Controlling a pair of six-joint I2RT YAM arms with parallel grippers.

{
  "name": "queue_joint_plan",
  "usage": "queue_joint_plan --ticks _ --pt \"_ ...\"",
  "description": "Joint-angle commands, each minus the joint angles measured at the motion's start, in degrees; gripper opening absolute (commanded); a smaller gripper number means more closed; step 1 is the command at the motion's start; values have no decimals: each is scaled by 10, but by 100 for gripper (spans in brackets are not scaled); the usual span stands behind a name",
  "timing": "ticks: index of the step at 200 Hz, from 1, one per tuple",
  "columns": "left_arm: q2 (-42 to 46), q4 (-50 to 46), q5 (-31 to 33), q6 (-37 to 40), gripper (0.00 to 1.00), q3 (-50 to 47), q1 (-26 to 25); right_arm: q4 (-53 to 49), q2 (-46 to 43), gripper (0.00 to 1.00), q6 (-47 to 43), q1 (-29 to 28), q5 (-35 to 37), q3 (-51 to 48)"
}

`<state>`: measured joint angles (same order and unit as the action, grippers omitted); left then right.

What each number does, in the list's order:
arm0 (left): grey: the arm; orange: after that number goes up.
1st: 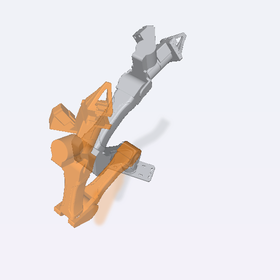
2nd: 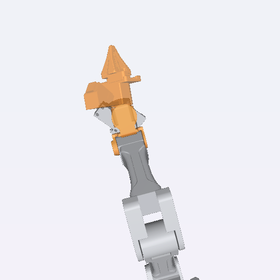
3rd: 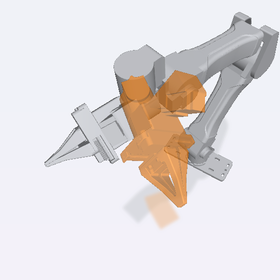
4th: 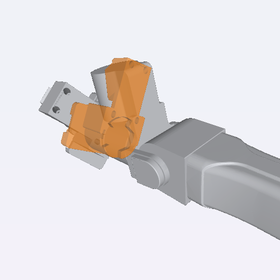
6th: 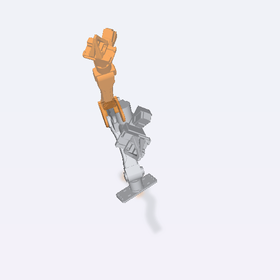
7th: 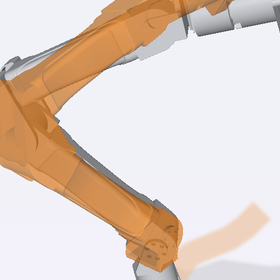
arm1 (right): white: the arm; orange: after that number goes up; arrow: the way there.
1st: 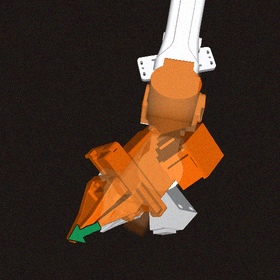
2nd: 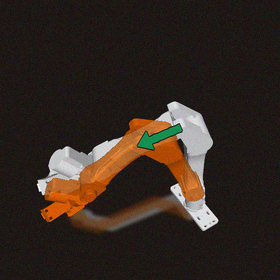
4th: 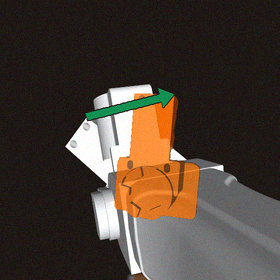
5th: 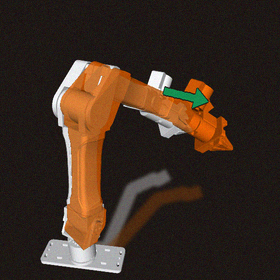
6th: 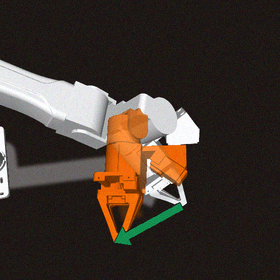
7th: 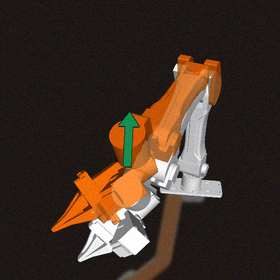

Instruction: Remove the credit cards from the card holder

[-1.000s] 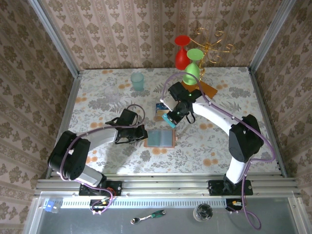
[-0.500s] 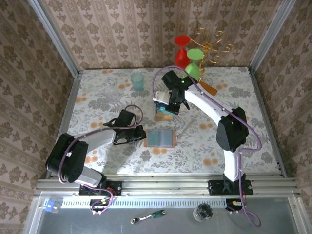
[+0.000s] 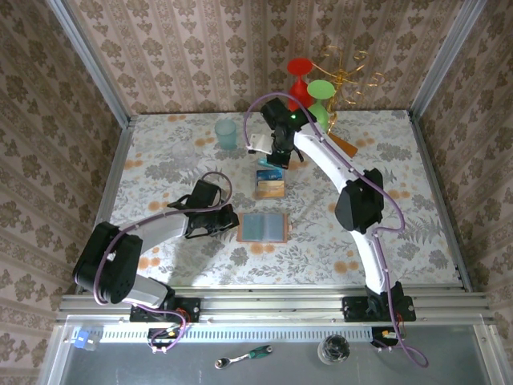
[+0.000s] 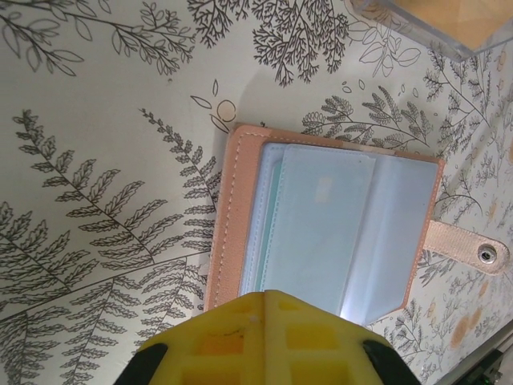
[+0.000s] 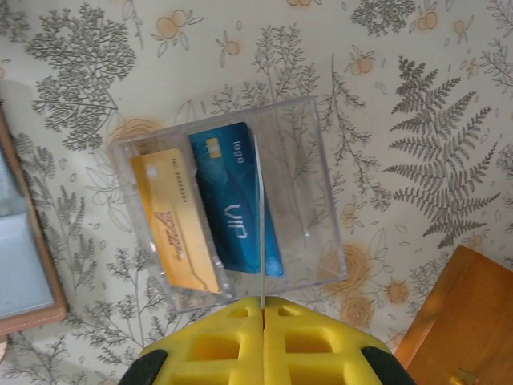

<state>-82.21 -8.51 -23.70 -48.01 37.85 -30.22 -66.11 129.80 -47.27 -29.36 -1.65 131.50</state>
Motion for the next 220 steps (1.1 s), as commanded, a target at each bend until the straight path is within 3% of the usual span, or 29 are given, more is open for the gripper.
queue_joint_plan --ticks 1,93,220 --pt "8 3 9 -9 7 6 4 -32 27 3 -19 4 20 32" --pt "3 -3 7 -9 7 6 17 -3 76 4 -40 10 43 76" --pt "-14 14 -5 -15 7 7 18 15 73 2 -40 9 39 96"
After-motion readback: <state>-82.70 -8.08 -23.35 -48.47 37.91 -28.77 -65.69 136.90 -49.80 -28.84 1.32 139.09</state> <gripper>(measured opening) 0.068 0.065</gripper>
